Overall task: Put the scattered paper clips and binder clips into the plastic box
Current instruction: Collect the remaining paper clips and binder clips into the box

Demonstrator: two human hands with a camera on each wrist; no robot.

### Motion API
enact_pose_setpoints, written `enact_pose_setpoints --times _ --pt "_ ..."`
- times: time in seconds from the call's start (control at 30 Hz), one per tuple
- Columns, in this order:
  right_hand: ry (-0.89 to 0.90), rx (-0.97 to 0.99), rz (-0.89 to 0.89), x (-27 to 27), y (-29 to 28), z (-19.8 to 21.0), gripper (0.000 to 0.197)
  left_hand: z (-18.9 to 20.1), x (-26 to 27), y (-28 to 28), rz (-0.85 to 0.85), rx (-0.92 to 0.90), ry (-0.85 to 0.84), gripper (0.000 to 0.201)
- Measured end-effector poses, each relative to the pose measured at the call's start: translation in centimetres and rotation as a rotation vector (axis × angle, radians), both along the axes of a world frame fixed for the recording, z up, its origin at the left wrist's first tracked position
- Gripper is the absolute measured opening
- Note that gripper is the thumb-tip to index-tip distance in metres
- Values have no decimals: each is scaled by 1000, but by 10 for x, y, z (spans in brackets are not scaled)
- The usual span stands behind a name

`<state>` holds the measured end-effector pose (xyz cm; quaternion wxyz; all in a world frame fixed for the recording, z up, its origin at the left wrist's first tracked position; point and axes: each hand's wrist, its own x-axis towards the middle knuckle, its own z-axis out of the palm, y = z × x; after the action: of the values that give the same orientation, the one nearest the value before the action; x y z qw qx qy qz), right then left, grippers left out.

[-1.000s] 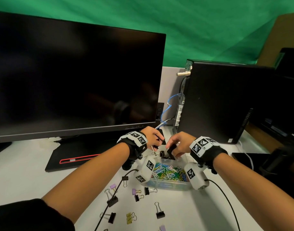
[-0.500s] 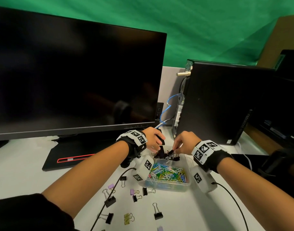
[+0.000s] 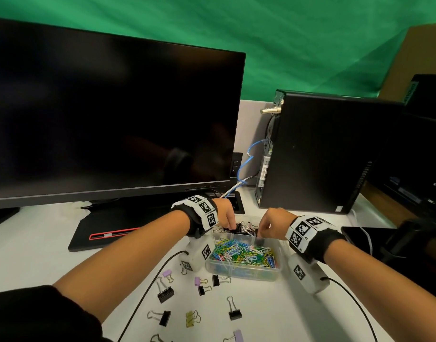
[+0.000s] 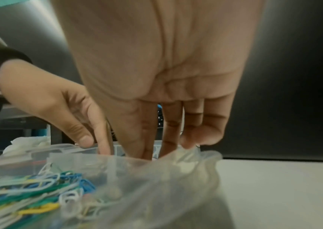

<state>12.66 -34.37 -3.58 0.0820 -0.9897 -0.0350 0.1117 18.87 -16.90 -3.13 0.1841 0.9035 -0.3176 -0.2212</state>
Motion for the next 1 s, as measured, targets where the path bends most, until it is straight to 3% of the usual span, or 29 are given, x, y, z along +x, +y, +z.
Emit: enact_pose_setpoints --times 0.1,0.2,0.37,0.6,0.73,0.9,1.0 --pt "9 -62 -4 -2 2 0 23 4 -7 -1 -39 86 -78 34" --pt "-45 -4 15 -9 2 7 22 12 -14 8 -38 40 -132 36" --pt "-162 125 109 -33 13 19 20 19 -29 45 119 -34 -259 35" --pt "-65 180 348 -75 51 18 21 3 -57 117 175 174 -235 22" --pt "40 111 404 -90 73 6 30 -5 -79 151 141 224 -231 30" --pt "159 -124 465 -110 96 -5 52 -18 -97 177 200 323 -207 35" --pt "143 -195 457 -122 105 -9 54 -26 -103 184 246 360 -211 37"
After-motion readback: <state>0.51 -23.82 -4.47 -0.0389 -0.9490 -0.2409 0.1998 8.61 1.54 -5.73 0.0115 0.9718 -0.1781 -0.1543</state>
